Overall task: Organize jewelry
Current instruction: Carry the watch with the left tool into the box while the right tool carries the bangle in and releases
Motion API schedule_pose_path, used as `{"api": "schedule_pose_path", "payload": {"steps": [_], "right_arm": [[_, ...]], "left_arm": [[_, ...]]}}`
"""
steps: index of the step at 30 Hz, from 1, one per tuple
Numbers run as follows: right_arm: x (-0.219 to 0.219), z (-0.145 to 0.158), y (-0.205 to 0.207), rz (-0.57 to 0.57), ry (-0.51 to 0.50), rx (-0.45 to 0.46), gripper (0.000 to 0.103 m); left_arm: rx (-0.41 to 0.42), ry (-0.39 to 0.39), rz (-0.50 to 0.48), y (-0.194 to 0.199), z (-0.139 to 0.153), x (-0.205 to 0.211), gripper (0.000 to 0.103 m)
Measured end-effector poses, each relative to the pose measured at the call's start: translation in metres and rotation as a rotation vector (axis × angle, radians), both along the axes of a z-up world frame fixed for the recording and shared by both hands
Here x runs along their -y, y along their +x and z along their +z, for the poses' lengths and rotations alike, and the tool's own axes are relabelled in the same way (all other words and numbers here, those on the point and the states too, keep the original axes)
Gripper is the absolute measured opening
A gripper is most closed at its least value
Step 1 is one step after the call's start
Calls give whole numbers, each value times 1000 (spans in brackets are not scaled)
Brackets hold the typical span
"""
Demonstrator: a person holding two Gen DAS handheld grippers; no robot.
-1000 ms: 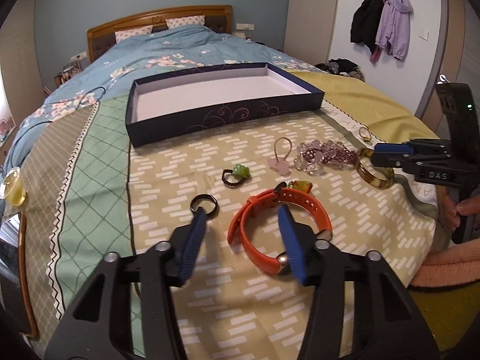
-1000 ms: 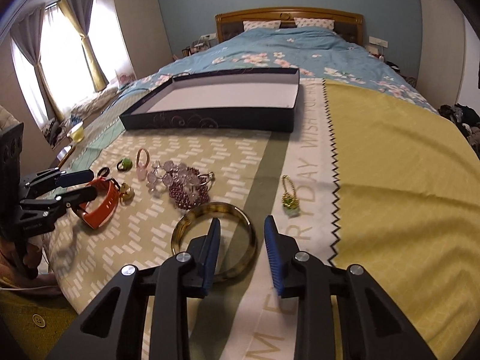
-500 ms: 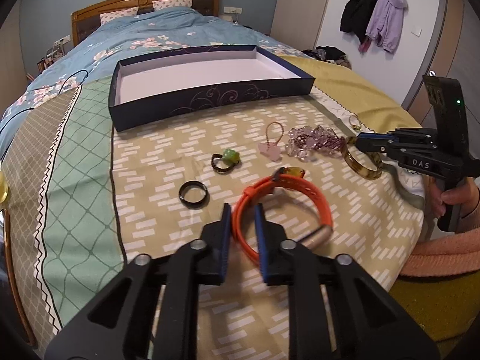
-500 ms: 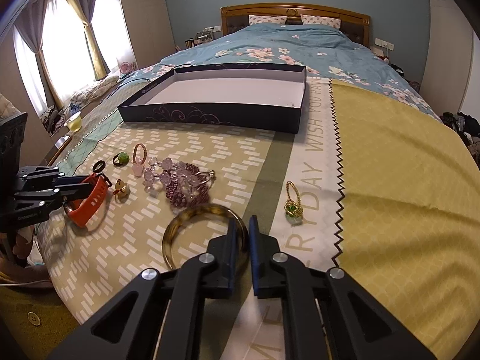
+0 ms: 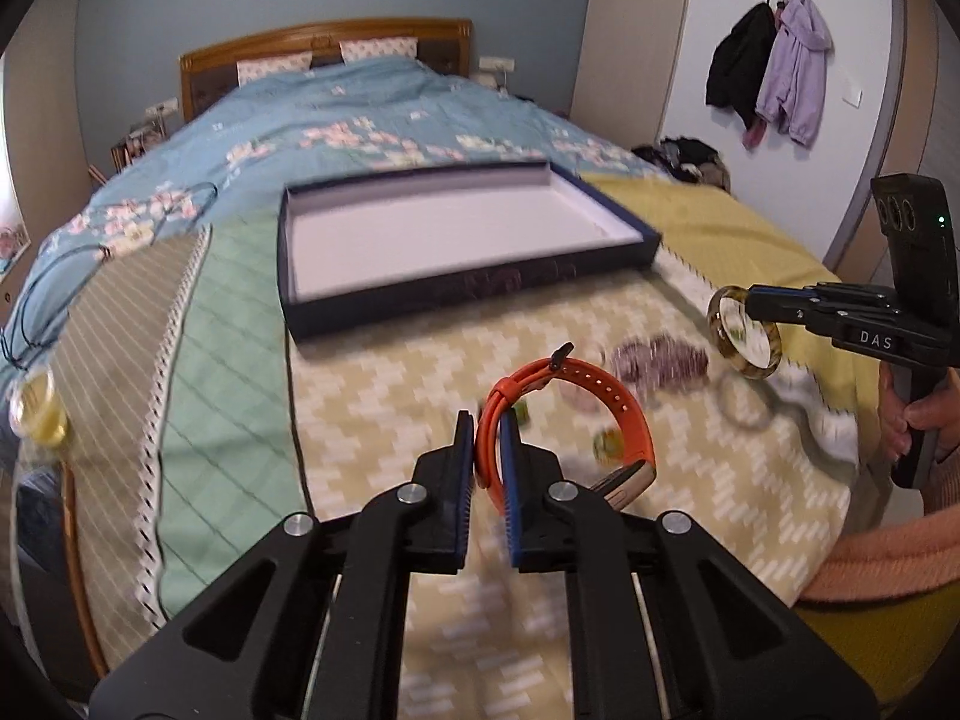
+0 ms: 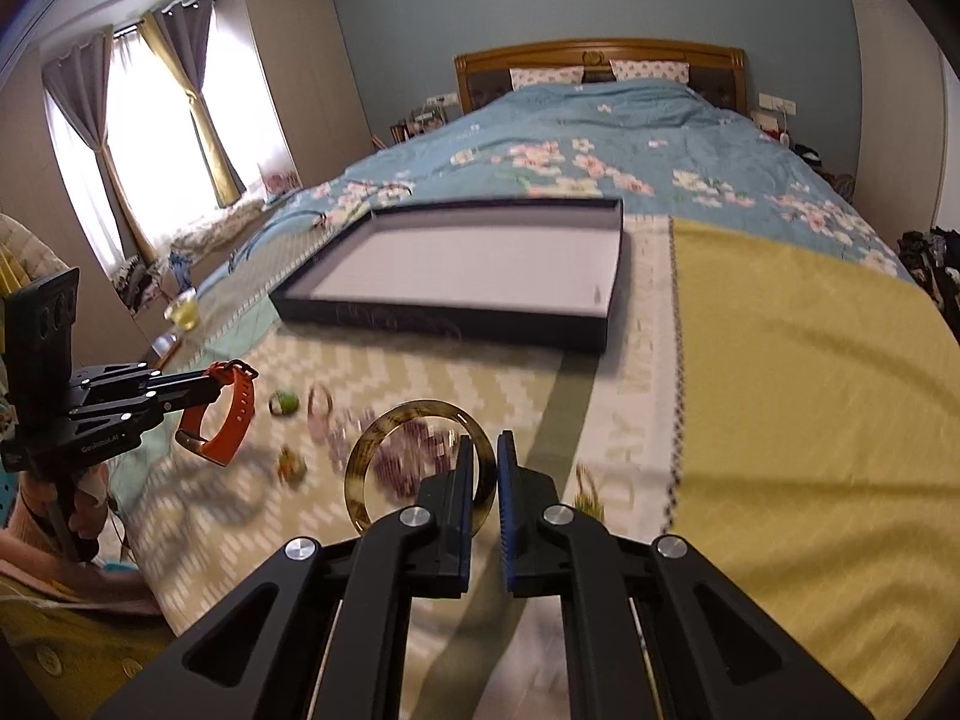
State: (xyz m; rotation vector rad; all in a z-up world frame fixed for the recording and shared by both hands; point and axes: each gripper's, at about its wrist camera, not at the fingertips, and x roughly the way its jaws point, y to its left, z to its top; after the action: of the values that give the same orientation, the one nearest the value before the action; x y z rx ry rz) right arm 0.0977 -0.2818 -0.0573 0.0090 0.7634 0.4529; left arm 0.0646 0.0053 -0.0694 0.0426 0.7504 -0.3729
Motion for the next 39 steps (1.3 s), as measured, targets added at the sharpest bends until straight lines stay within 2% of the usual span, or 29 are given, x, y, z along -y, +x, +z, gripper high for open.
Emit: {"api": "schedule_pose_path", "payload": {"steps": [11,19,24,27,34,39], "right_arm": [[-19,34,56,4,-20,93,6],[-29,36,124,-25,-57,78,6],[-37,26,170,-43,-66,30,6],[-45,19,193,-51,-86,7,6],[-60,0,232,-72,-91,-60,6],[-67,-9,253,-100,-71,-113,6]], "left_arm": [[113,45,34,43,38,5,9],[131,54,70,106,50,1,10],[95,39,85,155,49,-3,10],[74,55,79,181,42,-1,10],[-13,67,85,243,21,-2,11],[-44,103,87,271,9,1,11]]}}
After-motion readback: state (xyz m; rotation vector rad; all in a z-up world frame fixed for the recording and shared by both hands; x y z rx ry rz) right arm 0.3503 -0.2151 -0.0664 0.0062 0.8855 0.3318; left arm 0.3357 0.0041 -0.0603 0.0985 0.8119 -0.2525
